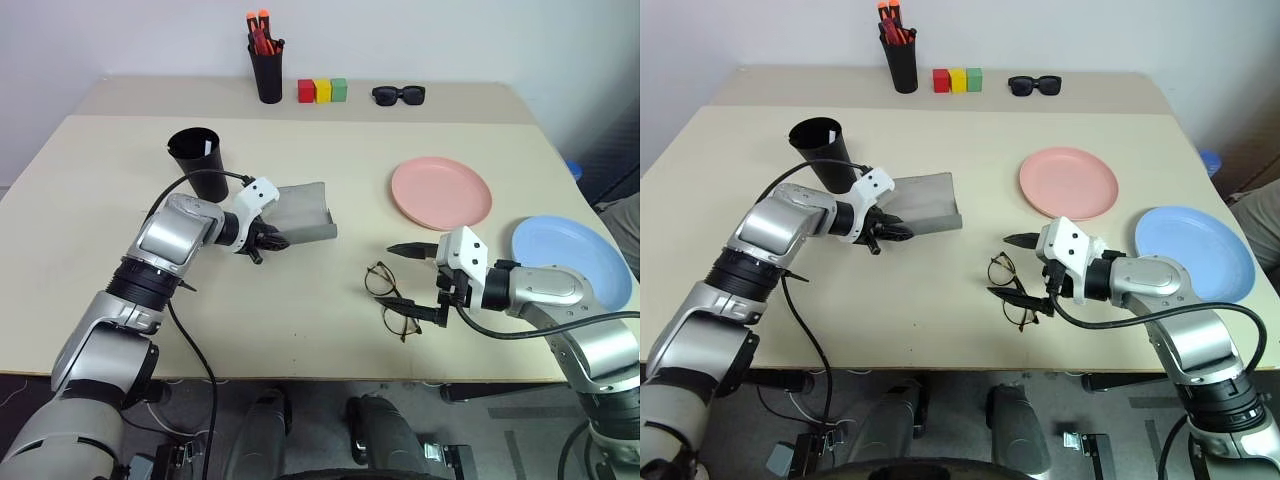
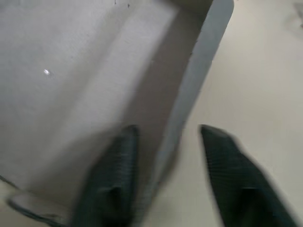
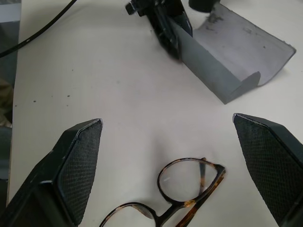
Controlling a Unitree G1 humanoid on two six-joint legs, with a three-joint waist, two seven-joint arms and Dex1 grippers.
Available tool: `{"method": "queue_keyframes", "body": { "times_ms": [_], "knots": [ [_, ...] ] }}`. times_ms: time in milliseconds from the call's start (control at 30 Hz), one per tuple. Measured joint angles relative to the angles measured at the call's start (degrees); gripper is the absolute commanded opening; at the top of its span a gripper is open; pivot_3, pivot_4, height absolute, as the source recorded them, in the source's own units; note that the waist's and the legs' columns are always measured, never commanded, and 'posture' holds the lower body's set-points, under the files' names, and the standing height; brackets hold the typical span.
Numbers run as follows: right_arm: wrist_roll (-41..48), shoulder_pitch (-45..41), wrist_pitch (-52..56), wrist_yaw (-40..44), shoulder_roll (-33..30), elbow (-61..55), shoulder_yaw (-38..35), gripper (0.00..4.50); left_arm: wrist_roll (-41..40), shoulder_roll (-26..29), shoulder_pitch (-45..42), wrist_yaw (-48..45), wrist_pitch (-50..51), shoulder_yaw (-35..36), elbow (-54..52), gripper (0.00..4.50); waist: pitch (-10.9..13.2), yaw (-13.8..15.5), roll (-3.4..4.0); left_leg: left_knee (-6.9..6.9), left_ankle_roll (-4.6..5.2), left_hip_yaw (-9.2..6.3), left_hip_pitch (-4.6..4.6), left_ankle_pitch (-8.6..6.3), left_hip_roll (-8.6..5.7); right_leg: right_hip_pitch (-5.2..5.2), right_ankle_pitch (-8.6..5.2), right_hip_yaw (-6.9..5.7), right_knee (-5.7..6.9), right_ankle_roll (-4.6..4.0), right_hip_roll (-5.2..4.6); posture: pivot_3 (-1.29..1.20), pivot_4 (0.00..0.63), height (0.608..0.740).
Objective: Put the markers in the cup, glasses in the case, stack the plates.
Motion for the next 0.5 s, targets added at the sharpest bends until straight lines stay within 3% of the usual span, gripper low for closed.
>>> {"method": "queue_keyframes", "body": {
  "times_ms": [233, 500],
  "knots": [
    [0.1, 0.2, 1.3, 0.0, -0.2, 0.1, 0.1, 4.50, 0.8, 5.9, 8.5, -7.7, -10.8, -0.2, -10.7, 0.05, 0.0, -0.1, 0.02, -0.07, 0.02, 0.10, 0.00, -0.02, 0.19, -0.05, 0.00, 0.09, -0.05, -0.03, -0.05, 0.00, 0.150, 0.740],
    [1.6, -2.0, 12.5, -4.3, -0.3, 0.1, 0.3, 4.50, 0.7, 11.3, 12.3, -15.2, -12.5, -1.7, -20.9, 0.05, 0.0, 0.1, 0.04, -0.03, 0.08, 0.74, -0.03, -0.06, 0.57, 0.00, -0.01, -0.02, -0.11, -0.09, -0.34, 0.00, 0.150, 0.740]
  ]
}}
